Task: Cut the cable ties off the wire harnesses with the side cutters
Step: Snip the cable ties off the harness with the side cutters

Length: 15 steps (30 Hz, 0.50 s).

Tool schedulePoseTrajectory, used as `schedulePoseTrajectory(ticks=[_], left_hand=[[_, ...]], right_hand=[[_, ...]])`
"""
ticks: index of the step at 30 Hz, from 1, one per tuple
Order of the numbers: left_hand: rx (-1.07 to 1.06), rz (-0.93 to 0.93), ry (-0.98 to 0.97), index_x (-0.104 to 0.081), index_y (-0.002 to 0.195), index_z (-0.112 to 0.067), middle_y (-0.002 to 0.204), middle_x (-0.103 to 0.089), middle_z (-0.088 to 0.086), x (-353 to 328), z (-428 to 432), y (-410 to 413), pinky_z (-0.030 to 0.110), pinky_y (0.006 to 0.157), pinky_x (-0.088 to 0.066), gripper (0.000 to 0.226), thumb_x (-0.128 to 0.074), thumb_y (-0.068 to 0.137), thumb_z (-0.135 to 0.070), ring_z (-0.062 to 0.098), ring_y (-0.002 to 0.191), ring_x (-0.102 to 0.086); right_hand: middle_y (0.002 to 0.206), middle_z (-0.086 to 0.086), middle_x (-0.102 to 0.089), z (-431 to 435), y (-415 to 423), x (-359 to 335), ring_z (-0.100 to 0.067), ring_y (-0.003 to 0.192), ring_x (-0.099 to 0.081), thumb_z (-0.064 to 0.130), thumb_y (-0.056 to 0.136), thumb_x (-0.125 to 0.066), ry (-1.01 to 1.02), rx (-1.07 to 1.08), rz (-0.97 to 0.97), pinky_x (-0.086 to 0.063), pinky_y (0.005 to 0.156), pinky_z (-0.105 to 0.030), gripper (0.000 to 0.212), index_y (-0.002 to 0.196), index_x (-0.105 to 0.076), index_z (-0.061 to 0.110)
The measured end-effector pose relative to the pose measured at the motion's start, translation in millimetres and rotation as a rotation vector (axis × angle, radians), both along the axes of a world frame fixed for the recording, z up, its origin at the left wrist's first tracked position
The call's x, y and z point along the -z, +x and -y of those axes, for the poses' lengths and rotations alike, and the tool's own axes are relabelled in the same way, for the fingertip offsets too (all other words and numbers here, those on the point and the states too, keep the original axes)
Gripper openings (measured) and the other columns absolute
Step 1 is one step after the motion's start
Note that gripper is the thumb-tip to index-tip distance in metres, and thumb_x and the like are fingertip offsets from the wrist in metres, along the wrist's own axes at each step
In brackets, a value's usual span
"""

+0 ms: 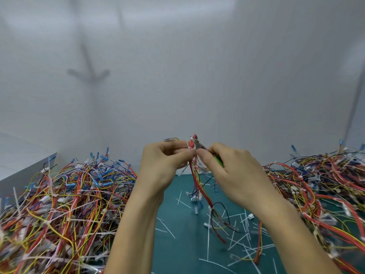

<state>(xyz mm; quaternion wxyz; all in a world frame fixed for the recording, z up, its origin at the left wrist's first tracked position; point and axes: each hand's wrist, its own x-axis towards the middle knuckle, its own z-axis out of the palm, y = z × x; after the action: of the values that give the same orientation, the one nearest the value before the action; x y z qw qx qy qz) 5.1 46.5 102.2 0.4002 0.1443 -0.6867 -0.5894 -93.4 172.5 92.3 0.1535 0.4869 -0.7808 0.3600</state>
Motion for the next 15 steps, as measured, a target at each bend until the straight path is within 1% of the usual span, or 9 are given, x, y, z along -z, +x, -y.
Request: schedulePoseTrajectory(ticks=[2,5,7,9,11,15], left_hand=[[-0.018,-0.013,-0.009,-0.075,0.08,-0.01,0.064,-0.071,-0.004,-0.1,2.1,1.1,0.02,0.07,-0.057,0.013,-0.075,0.078,0.003,0.005,0.062,-0.065],[-0.041,-0.01,-0.025,-0.076,0.09,-0.004,0.066,-0.072,-0.002,0.8,6.0,1.1,0.024,0.074,-0.058,0.014,-0.077,0.077,0.0,0.008,0.065,-0.067],[-0.054,0.001,-0.031,-0.075,0.095,-0.002,0.068,-0.073,-0.001,1.3,7.5,0.6,0.024,0.073,-0.058,0.018,-0.078,0.077,-0.002,0.008,0.066,-0.067],[-0.063,0.01,-0.057,-0.075,0.094,-0.002,0.066,-0.073,-0.002,1.9,7.7,0.8,0.019,0.068,-0.057,0.017,-0.078,0.078,-0.002,0.005,0.064,-0.066],[-0.063,0.014,-0.09,-0.076,0.093,-0.004,0.065,-0.073,-0.003,1.9,7.4,1.6,0.015,0.065,-0.054,0.015,-0.078,0.078,-0.003,0.004,0.064,-0.066],[-0.093,0.035,-0.149,-0.077,0.092,-0.008,0.07,-0.075,-0.001,2.3,8.8,0.7,0.012,0.061,-0.047,0.014,-0.08,0.078,-0.008,0.003,0.066,-0.067]], right_hand=[[0.07,0.008,-0.052,-0.4,-0.9,1.9,-0.024,0.073,-0.055,0.069,0.09,-0.023,0.033,0.052,-0.092,-0.039,0.06,-0.036,0.049,0.085,-0.049,0.028],[0.077,0.008,-0.055,-1.6,-2.5,2.4,-0.022,0.074,-0.052,0.071,0.088,-0.02,0.073,0.088,-0.177,-0.033,0.058,-0.034,0.046,0.084,-0.043,0.031],[0.082,0.007,-0.057,-1.7,-4.6,2.7,-0.02,0.076,-0.053,0.073,0.088,-0.02,0.092,0.085,-0.207,-0.035,0.059,-0.033,0.046,0.086,-0.043,0.033],[0.083,0.008,-0.057,-2.1,-6.6,3.2,-0.019,0.078,-0.055,0.075,0.086,-0.018,0.096,0.075,-0.225,-0.041,0.062,-0.033,0.047,0.087,-0.042,0.034],[0.083,0.008,-0.056,-2.9,-7.8,3.3,-0.018,0.079,-0.054,0.078,0.083,-0.013,0.091,0.07,-0.237,-0.042,0.063,-0.033,0.051,0.086,-0.041,0.035],[0.081,0.008,-0.052,-3.6,-8.8,3.0,-0.017,0.079,-0.051,0.078,0.079,-0.008,0.084,0.08,-0.274,-0.033,0.061,-0.032,0.053,0.087,-0.039,0.037]])
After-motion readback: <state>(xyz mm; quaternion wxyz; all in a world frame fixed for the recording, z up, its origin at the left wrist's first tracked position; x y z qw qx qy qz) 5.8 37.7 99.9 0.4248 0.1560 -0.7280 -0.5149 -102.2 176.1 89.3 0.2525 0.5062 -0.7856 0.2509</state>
